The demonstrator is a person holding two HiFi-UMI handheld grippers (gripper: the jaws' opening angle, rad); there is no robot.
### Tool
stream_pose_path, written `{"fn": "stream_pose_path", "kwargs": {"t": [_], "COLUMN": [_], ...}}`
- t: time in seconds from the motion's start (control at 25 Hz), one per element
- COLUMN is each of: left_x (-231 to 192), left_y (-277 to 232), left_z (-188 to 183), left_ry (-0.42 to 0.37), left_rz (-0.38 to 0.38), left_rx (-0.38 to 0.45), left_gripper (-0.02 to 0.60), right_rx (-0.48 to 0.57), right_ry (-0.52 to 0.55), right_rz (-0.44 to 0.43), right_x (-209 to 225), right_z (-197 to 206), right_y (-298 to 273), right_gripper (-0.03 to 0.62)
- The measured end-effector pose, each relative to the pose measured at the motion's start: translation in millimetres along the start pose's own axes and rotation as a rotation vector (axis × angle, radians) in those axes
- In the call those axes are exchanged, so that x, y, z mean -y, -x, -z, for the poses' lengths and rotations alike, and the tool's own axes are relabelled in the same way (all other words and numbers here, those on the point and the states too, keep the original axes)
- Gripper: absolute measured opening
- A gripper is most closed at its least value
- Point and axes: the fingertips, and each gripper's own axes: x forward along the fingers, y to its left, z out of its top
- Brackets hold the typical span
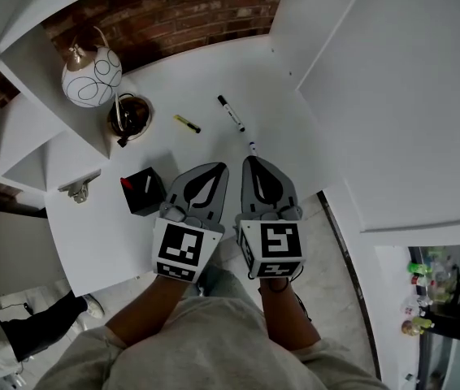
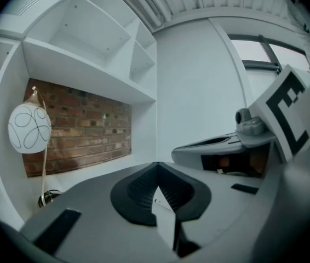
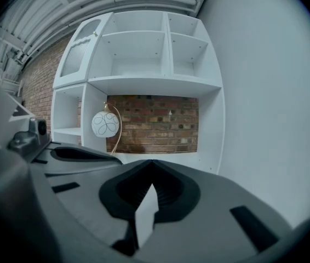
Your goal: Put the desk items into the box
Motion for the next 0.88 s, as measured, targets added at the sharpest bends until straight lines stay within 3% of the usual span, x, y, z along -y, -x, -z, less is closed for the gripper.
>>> {"fn": "stream_pose_path", "kwargs": {"t": [0.88], "left_x": [9.4], "left_y": [-86.6], "left_z": [57.8], "left_ry": [0.002], "left_rz": [0.087], "left_rx": [-0.073], "left_gripper": [0.008], "right_rx": [-0.141], "right_ry": [-0.046], "right_rz": [0.007], "right_x": [65.7], "right_z": [86.7], "right_y": [-47.5], "right_gripper": [0.017]}}
